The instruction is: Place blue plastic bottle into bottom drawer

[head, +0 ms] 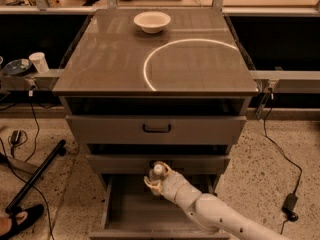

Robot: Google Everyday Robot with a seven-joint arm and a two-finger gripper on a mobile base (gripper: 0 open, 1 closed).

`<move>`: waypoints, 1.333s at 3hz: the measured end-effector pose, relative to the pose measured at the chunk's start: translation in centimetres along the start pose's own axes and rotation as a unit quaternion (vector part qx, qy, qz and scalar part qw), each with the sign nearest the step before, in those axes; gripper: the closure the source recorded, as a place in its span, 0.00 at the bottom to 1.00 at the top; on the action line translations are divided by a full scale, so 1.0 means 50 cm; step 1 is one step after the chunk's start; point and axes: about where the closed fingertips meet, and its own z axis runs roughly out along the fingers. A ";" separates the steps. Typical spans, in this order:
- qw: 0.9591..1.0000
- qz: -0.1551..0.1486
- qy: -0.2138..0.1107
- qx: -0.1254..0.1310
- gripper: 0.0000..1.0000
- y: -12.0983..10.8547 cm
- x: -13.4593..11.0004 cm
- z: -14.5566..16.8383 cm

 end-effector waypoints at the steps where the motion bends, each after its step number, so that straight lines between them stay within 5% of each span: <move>1: 1.000 0.003 -0.002 -0.009 1.00 0.020 0.000 -0.028; 3: 1.000 0.008 -0.002 -0.004 1.00 0.034 0.026 -0.028; 4: 1.000 0.021 0.016 0.009 1.00 0.063 0.107 -0.034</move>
Offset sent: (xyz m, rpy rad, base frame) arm -0.0320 -0.0080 -0.0001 0.0102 0.0170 0.0237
